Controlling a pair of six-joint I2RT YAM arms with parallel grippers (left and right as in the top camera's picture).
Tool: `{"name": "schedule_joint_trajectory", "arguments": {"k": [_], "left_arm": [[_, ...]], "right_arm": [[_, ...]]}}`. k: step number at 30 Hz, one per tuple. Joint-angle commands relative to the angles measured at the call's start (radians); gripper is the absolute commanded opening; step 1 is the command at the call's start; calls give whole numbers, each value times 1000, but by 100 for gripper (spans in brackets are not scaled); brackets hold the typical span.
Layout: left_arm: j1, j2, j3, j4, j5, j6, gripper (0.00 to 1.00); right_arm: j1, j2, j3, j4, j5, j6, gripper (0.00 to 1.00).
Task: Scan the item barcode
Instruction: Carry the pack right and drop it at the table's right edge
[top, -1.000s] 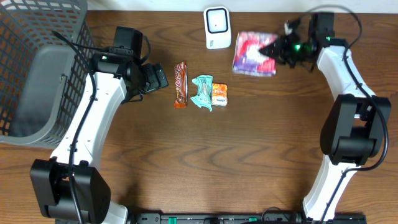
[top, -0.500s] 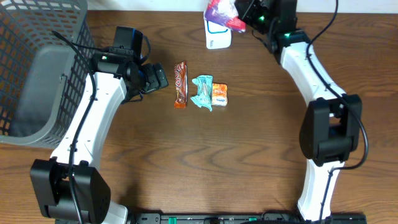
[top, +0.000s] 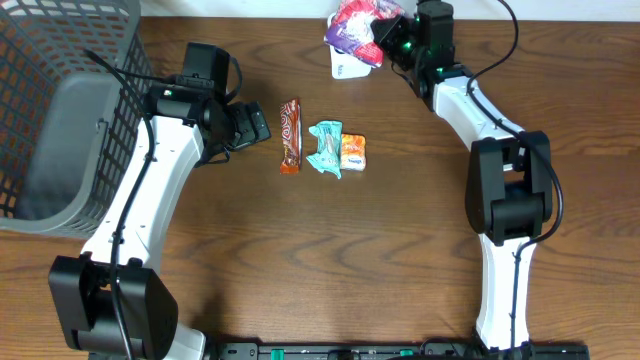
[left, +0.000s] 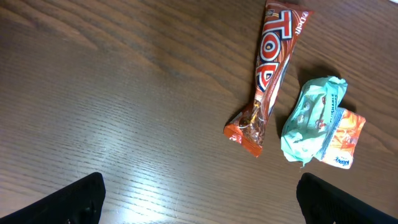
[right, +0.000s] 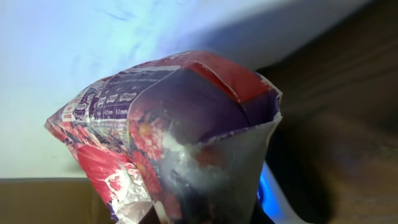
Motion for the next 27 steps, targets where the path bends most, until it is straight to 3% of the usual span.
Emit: {"name": "schedule_joint_trajectory", "arguments": {"k": [1, 12, 19, 27], "left_arm": [[1, 0, 9, -2, -13, -1, 98], [1, 0, 9, -2, -13, -2, 98], [1, 0, 9, -3, -13, -1, 98], [1, 0, 9, -2, -13, -1, 98]], "right_arm": [[7, -28, 56, 9, -67, 16, 1], [-7, -31, 86, -24, -124, 18, 1], [-64, -106, 104, -139, -150, -129, 1], [-105, -313, 104, -551, 265, -397, 1]]}}
